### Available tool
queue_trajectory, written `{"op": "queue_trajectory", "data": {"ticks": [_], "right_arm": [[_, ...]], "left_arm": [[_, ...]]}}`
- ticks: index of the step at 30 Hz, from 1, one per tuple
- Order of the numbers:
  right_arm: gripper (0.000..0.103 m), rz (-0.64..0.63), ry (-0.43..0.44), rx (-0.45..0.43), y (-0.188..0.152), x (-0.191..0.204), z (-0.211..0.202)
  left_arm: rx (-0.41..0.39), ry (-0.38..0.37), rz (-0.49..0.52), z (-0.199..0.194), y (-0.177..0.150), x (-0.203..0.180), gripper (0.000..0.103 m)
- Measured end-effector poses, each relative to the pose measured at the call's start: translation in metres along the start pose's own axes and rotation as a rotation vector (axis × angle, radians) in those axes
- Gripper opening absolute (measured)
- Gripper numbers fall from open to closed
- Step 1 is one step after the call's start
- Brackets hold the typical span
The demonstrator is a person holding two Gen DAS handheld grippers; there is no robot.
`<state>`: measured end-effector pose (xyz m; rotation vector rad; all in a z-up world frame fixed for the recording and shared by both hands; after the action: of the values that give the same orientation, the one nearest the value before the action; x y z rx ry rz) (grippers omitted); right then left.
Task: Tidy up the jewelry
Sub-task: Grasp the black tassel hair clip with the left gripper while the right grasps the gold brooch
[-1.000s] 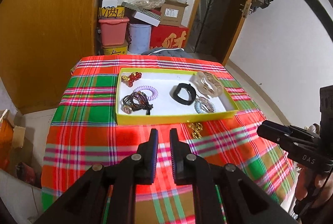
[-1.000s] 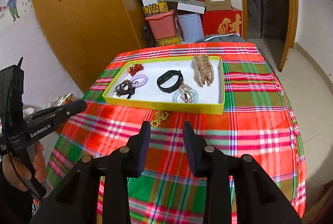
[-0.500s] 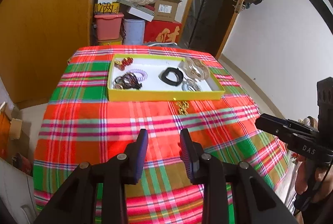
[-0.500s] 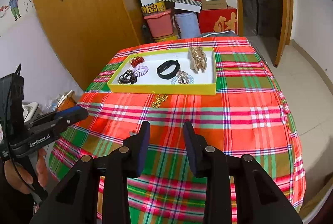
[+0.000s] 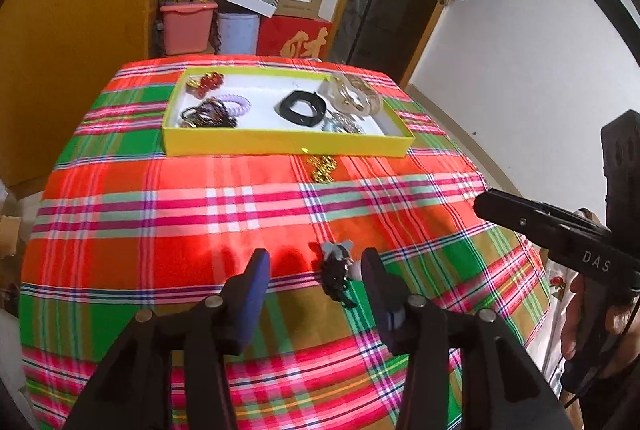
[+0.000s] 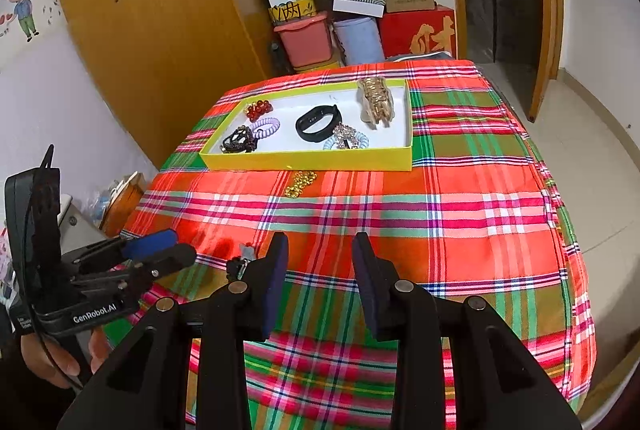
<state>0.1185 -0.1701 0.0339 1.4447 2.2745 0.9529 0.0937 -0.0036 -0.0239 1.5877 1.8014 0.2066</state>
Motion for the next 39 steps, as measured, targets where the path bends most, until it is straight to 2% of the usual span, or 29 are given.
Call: {"op": "queue_trajectory", "data": {"ticks": [11,16,20,22,31,39], "right_arm": [[0.034,0.016,0.002,0.035,-0.007,-0.009,0.009],[0.034,0.02,-0.007,0.041,-0.009,-0.014,0.009],[0.034,0.022,-0.012,0.045,-0.009,-0.018,0.01],[0.034,0.024,-0.013,0.049,-0.008,-0.018,0.011],[0.034,0.038,-0.007,0.067,-0.005,-0.017,0.024],[0.034,0.011,0.015,0.074,0.016,-0.002,0.054]], "left_arm": [[0.064,-0.026,0.013,0.034,-0.011,-0.01,0.047],[0.08,-0.011,0.035,0.05,-0.013,-0.016,0.047],[0.059,0.015,0.075,0.054,-0.013,-0.02,0.045],[0.05,0.051,0.095,0.055,-0.013,-0.02,0.031],[0.042,0.036,0.093,0.048,-0.008,-0.012,0.03],[-0.001,0.045,0.044,0.034,0.012,0.009,0.03]]}}
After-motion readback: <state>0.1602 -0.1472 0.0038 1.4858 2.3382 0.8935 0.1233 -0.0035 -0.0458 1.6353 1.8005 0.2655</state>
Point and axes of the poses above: each gripper's, at about its wrist camera, not at the fingertips, and z roughly the way its jaws point, x to its left, y to its top, the point moved 2 cm from there along z, roughly the way its jaws point, and after that the axes turned 12 degrees about -z, right-handed, at the moved point
